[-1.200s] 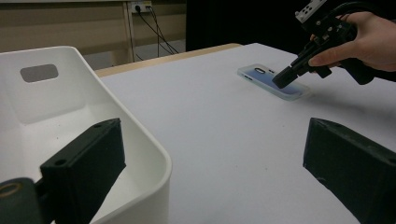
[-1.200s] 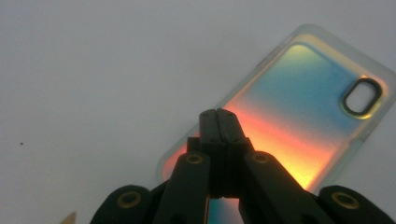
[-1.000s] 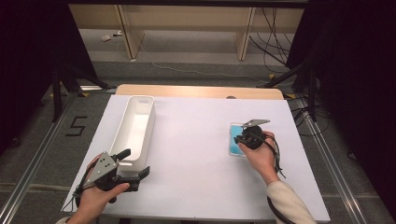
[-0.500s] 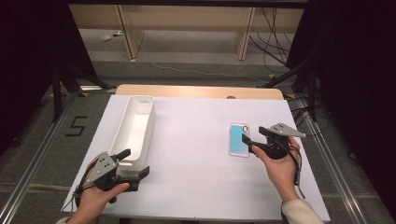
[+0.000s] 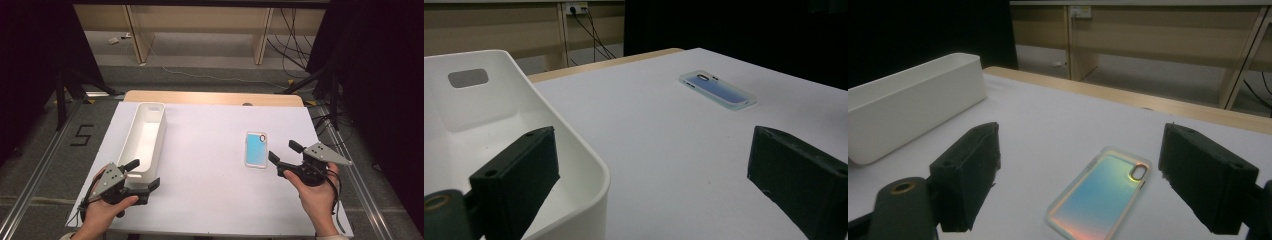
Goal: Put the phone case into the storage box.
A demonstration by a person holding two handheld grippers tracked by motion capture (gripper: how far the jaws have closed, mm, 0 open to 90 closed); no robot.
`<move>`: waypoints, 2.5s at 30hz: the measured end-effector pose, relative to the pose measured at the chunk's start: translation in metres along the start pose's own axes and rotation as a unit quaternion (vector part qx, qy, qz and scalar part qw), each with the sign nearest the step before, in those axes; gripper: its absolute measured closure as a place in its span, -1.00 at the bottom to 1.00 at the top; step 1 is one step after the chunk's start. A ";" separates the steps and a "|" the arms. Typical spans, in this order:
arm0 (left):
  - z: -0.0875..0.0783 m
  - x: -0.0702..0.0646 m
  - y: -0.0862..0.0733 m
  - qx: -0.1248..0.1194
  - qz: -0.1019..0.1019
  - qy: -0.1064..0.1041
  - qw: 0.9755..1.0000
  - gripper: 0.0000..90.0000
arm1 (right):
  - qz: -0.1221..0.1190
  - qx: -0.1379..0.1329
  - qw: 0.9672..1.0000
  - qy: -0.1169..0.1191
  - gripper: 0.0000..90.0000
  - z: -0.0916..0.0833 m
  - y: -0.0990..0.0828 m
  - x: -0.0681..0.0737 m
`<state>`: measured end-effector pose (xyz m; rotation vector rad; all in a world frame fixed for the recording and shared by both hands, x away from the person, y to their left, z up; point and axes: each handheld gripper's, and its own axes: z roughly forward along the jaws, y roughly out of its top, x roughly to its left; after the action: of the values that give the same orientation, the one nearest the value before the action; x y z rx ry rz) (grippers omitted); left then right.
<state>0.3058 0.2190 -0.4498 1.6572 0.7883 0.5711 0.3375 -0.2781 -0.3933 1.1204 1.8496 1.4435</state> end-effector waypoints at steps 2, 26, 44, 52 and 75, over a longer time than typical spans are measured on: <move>0.000 0.000 0.000 0.001 -0.002 0.000 1.000 -0.88 | 0.002 0.001 1.000 -0.002 -0.60 -0.002 0.003 0.000; 0.001 0.001 0.000 -0.002 0.000 -0.001 1.000 -0.87 | -0.071 0.082 0.994 -0.010 -0.49 0.030 0.015 -0.010; 0.001 0.001 -0.001 -0.004 -0.003 -0.005 1.000 -0.87 | -0.132 0.211 0.968 0.028 -0.40 0.068 -0.007 -0.012; 0.001 0.001 -0.001 -0.002 -0.004 -0.004 1.000 -0.87 | -0.150 0.255 0.954 0.045 -0.40 0.078 -0.011 -0.010; 0.001 0.002 -0.001 -0.003 -0.005 -0.005 1.000 -0.87 | -0.253 0.383 0.885 0.078 -0.27 0.118 -0.012 -0.001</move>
<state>0.3075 0.2198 -0.4511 1.6477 0.7862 0.5565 0.4300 -0.2194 -0.4387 0.7279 2.6791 0.5007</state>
